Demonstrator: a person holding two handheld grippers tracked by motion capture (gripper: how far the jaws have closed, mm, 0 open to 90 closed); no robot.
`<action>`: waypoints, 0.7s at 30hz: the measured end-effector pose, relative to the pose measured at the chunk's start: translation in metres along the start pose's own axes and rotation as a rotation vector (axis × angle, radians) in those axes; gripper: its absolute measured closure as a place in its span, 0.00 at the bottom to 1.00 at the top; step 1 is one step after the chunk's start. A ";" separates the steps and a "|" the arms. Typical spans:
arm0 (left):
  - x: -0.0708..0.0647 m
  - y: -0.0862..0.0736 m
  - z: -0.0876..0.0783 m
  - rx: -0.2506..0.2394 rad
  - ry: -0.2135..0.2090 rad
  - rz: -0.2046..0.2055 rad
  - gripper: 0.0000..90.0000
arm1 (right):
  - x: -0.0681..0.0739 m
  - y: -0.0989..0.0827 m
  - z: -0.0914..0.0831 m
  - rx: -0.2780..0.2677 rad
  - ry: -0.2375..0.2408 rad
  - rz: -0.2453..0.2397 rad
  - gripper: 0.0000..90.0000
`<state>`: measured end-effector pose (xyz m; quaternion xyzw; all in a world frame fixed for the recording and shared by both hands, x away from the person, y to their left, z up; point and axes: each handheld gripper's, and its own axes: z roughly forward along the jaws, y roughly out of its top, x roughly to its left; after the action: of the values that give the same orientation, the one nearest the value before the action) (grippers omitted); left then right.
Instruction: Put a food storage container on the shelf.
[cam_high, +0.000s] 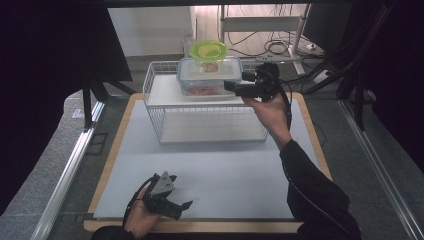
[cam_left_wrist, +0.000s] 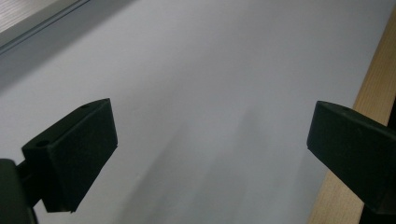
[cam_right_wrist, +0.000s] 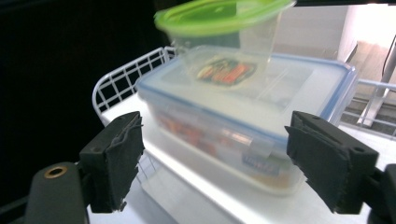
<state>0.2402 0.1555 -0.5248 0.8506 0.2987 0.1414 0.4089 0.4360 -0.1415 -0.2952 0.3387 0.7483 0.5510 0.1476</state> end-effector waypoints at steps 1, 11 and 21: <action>0.000 0.000 0.000 0.001 0.000 0.000 0.02 | 0.001 -0.003 -0.001 0.003 0.001 -0.007 0.19; 0.000 0.000 0.001 0.004 0.001 0.002 0.02 | 0.012 -0.041 -0.007 0.036 0.005 -0.091 0.15; 0.000 0.000 0.002 0.014 -0.002 0.006 0.02 | 0.016 -0.081 -0.011 0.064 -0.002 -0.160 0.13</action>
<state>0.2406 0.1544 -0.5260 0.8545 0.2968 0.1398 0.4029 0.3897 -0.1516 -0.3638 0.2827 0.7901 0.5129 0.1809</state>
